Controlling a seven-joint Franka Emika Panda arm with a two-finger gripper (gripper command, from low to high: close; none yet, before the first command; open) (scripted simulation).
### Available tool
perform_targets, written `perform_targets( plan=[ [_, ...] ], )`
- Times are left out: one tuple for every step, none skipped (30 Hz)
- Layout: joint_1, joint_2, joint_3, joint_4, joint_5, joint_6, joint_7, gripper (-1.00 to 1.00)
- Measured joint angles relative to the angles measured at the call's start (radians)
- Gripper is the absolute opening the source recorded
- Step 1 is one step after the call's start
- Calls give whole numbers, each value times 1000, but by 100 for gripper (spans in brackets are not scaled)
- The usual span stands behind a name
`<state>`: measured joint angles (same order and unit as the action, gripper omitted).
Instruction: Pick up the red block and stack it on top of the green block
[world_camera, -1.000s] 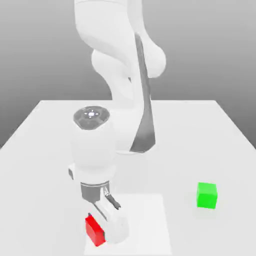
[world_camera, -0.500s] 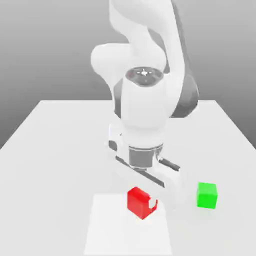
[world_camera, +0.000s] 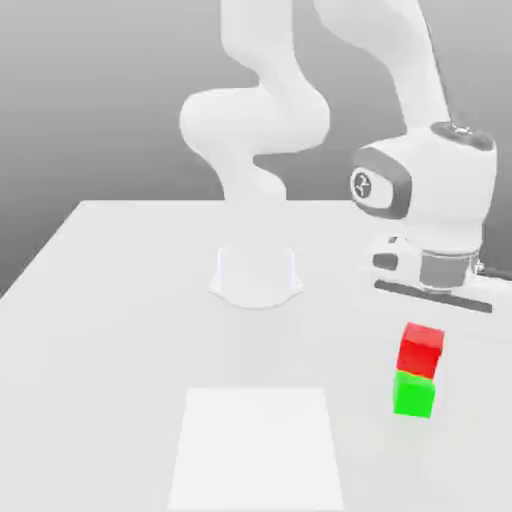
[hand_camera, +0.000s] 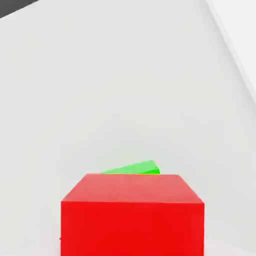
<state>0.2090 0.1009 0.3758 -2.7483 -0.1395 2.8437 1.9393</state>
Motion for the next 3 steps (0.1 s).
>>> perform_targets(
  plan=[
    [10, 23, -15, 0, -27, 20, 19, 100],
    [10, 23, -15, 0, -27, 20, 19, 100],
    [10, 23, -15, 0, -27, 20, 19, 100]
  ],
)
